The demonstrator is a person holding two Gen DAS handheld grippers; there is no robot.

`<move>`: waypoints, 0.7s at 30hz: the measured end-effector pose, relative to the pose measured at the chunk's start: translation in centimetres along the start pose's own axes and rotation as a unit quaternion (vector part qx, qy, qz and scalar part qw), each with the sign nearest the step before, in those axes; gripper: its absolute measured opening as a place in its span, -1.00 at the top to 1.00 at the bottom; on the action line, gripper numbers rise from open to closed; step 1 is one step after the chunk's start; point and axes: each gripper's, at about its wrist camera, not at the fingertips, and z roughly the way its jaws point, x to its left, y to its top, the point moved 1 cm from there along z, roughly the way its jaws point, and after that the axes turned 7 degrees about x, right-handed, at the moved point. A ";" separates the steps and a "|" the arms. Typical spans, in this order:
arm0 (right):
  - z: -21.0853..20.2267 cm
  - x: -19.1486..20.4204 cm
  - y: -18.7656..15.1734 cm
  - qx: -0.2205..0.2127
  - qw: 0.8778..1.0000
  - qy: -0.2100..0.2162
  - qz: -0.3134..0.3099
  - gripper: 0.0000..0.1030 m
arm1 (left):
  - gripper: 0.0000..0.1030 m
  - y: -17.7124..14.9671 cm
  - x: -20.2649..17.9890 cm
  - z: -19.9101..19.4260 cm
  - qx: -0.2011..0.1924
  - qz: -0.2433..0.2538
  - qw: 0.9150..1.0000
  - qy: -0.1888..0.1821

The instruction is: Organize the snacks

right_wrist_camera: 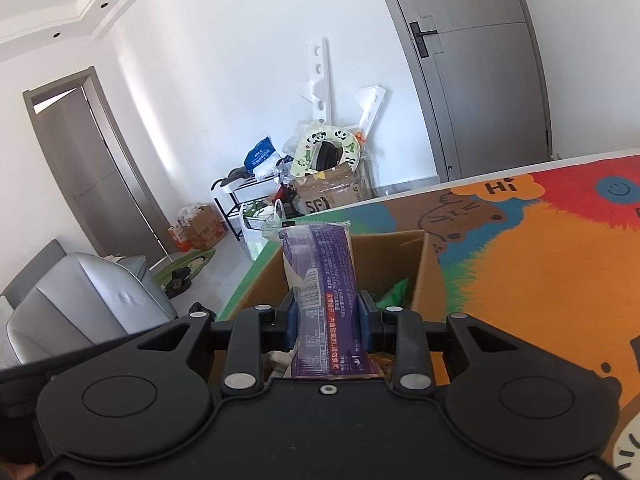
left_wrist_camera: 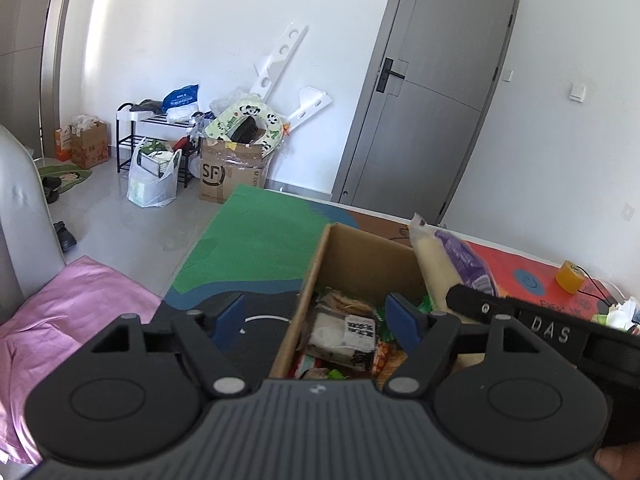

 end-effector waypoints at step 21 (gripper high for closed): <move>-5.6 -4.0 -2.5 -0.024 0.998 -0.052 0.035 -0.14 | -0.52 -1.5 -2.1 -1.2 0.001 0.027 1.000 -0.013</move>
